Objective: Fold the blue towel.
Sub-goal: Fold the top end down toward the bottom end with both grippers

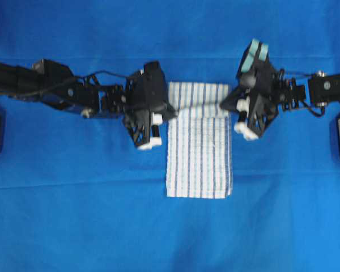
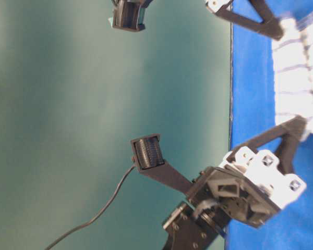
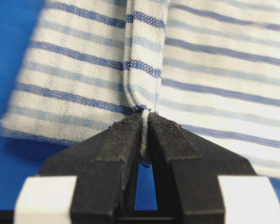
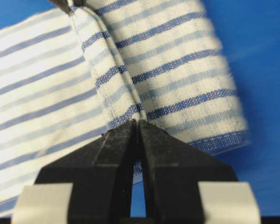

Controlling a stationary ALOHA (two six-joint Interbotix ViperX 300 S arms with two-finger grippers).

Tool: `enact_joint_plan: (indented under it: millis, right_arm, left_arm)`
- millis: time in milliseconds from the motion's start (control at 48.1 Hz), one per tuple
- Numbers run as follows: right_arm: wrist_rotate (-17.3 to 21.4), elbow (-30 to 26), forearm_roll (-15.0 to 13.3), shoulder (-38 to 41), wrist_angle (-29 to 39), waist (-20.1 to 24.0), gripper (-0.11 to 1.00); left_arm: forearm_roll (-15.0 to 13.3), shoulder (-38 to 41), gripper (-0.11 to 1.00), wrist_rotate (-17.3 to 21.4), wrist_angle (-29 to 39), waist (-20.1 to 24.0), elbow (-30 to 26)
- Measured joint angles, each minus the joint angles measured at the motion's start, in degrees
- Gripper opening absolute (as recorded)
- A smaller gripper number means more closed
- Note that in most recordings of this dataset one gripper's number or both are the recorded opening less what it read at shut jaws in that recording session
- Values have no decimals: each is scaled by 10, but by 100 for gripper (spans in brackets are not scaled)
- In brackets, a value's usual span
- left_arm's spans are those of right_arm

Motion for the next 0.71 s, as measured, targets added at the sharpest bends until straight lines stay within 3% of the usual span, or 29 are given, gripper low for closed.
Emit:
enact_joint_plan:
  millis: [270,478,707]
  right_arm:
    - [22,5,33,0,6,108,4]
    - [23,5,62,0,8,156,4]
    - [24,-2,66,6,8,185,4]
  left_arm:
    - [0,-10,3,-42,11,-68,0]
    - [0,-10,3,-64,12,-108,0]
    - [0,-10,3,-74,13,-133,-4]
